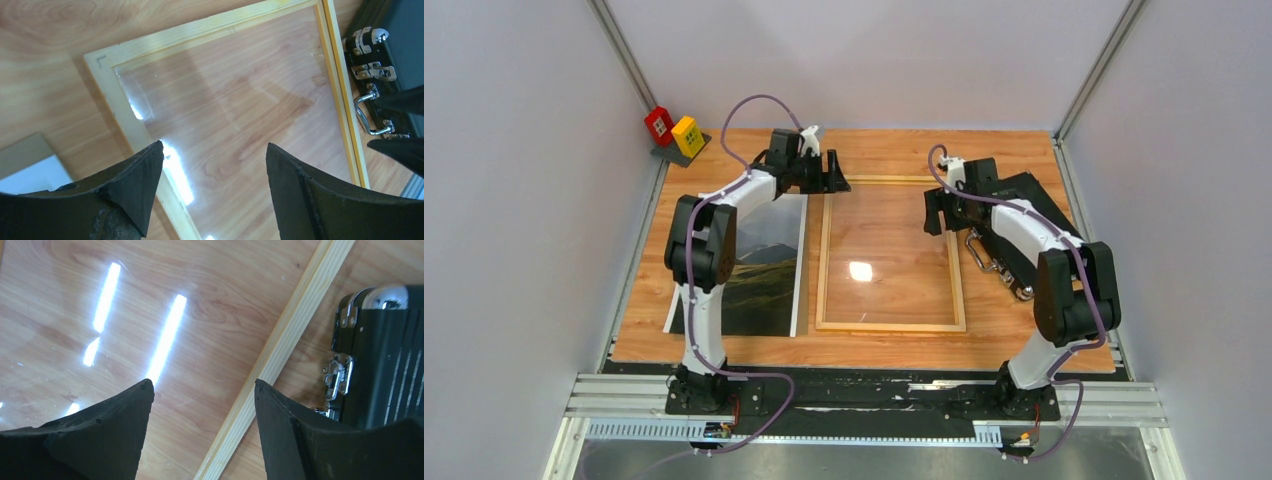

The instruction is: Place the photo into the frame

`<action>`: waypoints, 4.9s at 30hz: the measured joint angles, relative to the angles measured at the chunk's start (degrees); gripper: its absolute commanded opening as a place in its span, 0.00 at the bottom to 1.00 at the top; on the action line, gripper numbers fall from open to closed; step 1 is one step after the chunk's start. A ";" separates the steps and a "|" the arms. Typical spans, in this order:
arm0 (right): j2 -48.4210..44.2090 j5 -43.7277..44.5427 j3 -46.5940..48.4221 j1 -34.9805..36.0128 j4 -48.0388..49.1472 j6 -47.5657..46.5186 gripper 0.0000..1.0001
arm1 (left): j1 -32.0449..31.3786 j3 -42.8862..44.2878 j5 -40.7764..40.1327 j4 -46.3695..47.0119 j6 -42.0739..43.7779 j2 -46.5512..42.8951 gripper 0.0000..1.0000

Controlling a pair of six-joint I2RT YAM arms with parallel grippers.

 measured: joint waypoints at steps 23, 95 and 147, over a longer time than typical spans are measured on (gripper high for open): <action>-2.67 -4.66 -6.69 -4.87 2.67 1.75 0.71 | -2.71 18.80 -7.32 -4.79 1.81 15.78 0.83; 7.39 3.65 -3.37 -5.51 3.85 6.12 0.06 | 2.97 -25.59 -22.93 -31.98 30.51 -52.72 1.00; 17.27 -4.24 32.22 29.22 0.20 2.82 0.75 | 51.54 -24.63 -4.68 -36.41 46.34 -23.41 0.98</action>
